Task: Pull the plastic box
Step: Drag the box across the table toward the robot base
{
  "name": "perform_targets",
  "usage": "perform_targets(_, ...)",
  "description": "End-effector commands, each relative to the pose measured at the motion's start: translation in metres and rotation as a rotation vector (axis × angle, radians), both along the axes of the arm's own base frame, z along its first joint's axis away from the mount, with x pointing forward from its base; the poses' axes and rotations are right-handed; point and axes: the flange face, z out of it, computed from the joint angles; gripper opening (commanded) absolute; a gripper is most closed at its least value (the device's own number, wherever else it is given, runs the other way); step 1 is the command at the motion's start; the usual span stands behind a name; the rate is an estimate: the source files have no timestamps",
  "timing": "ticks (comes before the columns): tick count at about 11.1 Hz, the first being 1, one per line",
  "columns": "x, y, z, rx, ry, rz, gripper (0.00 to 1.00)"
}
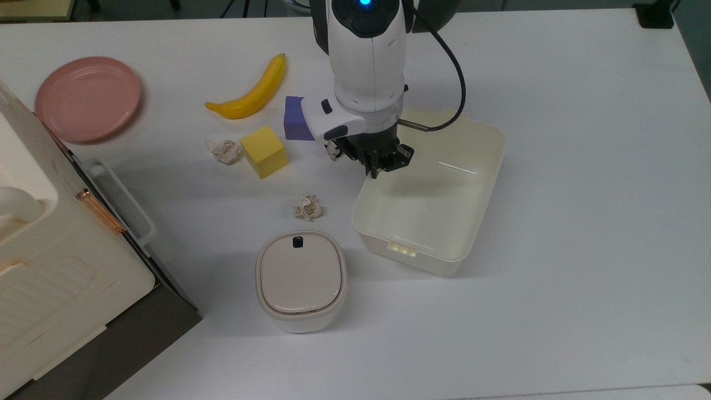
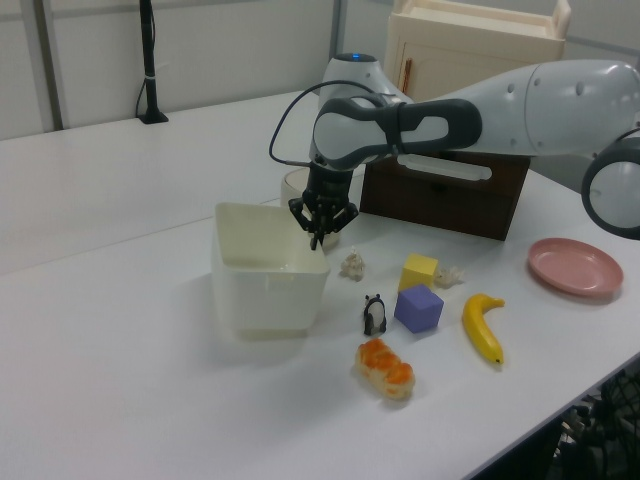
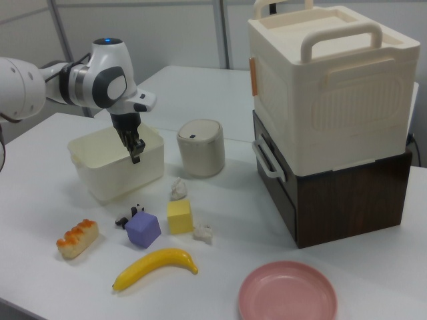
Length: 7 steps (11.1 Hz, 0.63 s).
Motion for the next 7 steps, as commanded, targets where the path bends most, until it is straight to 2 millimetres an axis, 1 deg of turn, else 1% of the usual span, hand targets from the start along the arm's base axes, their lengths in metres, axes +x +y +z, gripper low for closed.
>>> perform_targets(1,-0.0181,-0.0056,0.0109,-0.01,0.05,-0.032,0.0)
perform_targets(4,-0.0205,-0.005,0.0198,-0.011,0.044,-0.103,0.0)
perform_targets(7,-0.0223,-0.0077,0.0156,-0.021,0.054,-0.112,0.0)
